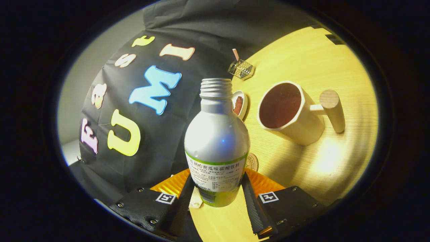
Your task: Take the bottle from table, then pour the juice into the cup, finally place the bottle on the coaster
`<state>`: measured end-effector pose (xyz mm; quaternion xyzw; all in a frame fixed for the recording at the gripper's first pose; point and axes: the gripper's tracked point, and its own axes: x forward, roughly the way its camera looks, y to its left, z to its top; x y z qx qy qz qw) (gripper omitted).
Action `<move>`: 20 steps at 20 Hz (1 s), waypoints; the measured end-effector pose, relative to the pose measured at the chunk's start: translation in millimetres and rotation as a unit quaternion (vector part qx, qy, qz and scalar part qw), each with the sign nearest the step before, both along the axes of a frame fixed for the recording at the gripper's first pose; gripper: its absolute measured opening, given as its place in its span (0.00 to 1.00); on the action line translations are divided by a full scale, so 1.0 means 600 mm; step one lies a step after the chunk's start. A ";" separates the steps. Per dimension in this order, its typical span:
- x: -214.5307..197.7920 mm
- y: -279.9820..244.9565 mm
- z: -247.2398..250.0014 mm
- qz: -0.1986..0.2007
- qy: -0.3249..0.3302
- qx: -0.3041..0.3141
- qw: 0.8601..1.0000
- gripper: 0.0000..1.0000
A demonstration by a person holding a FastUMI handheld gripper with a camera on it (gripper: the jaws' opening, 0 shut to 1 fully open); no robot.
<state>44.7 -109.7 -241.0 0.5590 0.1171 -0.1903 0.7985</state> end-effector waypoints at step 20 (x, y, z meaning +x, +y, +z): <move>0.007 0.032 0.000 0.013 -0.015 0.217 0.976 0.75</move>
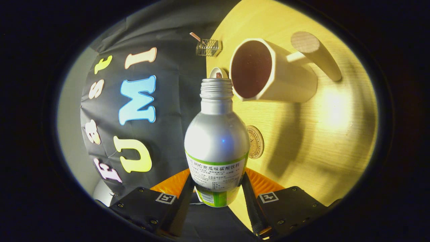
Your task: Take the bottle from table, then pour the juice into the cup, finally place the bottle on the coaster
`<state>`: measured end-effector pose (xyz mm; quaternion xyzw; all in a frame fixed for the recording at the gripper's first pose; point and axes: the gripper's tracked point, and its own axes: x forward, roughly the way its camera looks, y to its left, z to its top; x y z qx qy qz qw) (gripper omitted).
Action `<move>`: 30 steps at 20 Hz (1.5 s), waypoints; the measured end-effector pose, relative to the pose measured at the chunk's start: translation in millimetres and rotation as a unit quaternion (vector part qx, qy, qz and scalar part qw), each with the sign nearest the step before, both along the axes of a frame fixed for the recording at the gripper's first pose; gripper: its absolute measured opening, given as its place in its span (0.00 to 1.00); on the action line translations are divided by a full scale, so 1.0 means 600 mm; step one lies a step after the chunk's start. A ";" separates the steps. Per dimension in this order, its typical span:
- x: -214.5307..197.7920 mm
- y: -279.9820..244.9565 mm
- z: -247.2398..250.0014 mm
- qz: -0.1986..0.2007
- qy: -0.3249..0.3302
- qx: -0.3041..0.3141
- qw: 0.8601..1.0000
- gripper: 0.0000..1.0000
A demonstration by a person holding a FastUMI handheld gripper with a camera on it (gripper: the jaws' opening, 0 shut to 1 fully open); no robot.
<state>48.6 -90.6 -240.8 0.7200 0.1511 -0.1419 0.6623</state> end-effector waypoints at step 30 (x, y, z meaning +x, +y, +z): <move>-0.011 -0.004 0.026 -0.008 0.007 0.127 0.992 0.75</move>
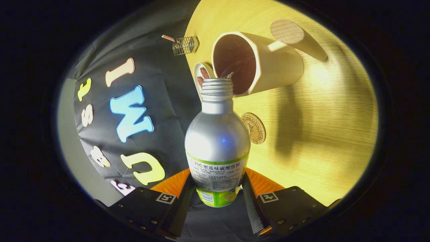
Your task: Take the bottle from table, then pour the juice into the cup, finally place the bottle on the coaster
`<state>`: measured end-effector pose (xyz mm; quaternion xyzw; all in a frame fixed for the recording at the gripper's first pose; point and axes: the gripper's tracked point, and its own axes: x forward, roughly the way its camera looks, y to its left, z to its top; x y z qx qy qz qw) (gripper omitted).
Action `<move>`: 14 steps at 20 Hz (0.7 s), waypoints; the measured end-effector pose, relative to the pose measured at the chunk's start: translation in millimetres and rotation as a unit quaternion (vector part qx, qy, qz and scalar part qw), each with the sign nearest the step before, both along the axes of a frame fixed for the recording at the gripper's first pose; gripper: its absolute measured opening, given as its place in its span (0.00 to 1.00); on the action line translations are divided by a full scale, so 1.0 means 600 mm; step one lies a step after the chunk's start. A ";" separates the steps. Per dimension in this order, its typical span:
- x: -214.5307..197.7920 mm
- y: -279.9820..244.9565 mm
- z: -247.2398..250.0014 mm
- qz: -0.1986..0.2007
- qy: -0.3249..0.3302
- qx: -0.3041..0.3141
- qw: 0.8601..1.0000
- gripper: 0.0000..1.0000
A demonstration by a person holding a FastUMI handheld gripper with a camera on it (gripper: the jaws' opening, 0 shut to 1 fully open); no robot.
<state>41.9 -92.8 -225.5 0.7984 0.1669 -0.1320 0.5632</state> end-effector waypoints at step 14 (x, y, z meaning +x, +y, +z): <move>0.009 0.012 0.015 0.012 0.006 0.054 0.998 0.75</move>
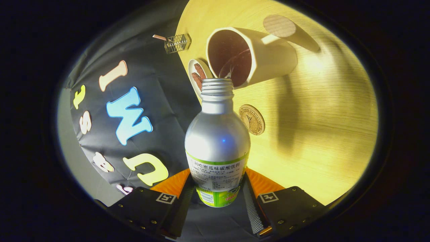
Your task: Take the bottle from table, then pour the juice into the cup, finally place the bottle on the coaster
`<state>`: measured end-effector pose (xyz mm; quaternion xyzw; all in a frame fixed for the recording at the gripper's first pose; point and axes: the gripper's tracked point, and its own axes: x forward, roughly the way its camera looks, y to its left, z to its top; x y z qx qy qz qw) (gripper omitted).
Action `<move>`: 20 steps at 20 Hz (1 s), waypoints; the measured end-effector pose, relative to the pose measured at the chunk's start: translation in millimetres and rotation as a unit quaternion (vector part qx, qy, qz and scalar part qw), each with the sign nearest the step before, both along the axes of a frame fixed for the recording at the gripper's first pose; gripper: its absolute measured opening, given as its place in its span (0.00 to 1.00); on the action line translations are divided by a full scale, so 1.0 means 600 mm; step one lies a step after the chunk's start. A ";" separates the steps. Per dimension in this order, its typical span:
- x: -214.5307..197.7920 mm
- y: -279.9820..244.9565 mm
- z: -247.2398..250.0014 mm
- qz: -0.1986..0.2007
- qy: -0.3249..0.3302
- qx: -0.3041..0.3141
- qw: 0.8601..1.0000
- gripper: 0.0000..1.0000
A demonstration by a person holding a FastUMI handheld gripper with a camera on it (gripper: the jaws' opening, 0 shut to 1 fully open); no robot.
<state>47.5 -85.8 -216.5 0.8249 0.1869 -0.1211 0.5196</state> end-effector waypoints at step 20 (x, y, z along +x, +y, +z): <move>0.018 -0.014 0.039 -0.010 0.007 0.076 0.997 0.75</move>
